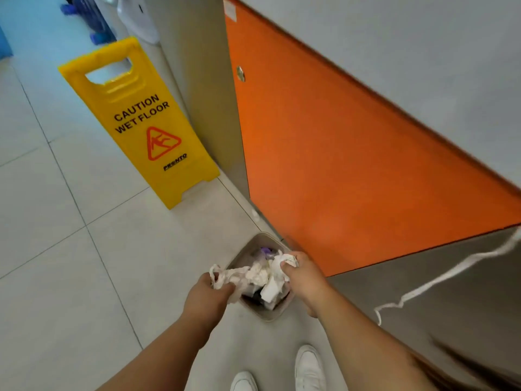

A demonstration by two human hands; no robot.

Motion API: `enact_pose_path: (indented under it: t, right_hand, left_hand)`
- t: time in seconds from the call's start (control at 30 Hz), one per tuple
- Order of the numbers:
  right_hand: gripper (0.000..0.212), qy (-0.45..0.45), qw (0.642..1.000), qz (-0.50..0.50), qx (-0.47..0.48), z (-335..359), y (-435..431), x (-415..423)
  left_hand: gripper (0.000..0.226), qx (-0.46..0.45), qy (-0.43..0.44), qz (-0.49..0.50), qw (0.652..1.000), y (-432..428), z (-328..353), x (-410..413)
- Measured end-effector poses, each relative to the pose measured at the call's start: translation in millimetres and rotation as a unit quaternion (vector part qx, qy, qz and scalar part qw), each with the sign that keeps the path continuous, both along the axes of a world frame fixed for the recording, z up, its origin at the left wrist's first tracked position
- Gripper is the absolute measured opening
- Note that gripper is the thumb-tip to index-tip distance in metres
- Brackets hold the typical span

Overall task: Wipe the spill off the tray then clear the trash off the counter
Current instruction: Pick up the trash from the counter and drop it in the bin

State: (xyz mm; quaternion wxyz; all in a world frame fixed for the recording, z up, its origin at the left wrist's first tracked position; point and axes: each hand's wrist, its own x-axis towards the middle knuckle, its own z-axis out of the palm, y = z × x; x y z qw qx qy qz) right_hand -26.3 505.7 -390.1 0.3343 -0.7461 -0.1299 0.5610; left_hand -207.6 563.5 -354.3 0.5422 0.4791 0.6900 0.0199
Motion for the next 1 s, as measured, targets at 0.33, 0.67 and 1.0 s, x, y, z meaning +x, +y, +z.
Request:
enact_pose_path:
  t: [0.33,0.67,1.0]
  right_hand:
    - [0.031,-0.009,0.999,0.031,-0.021,-65,10,-2]
    - [0.014,0.015,0.997,0.023,-0.07,-86,-39,8]
    - [0.016,0.011,0.999,0.001,-0.037,-69,-25,17]
  left_hand:
    - [0.03,-0.005,0.018,-0.017,1.0,4,-65,4]
    - [0.046,-0.035,0.005,-0.042,0.999,-8,-90,34]
    - [0.057,-0.05,0.034,-0.078,0.995,-8,-82,40]
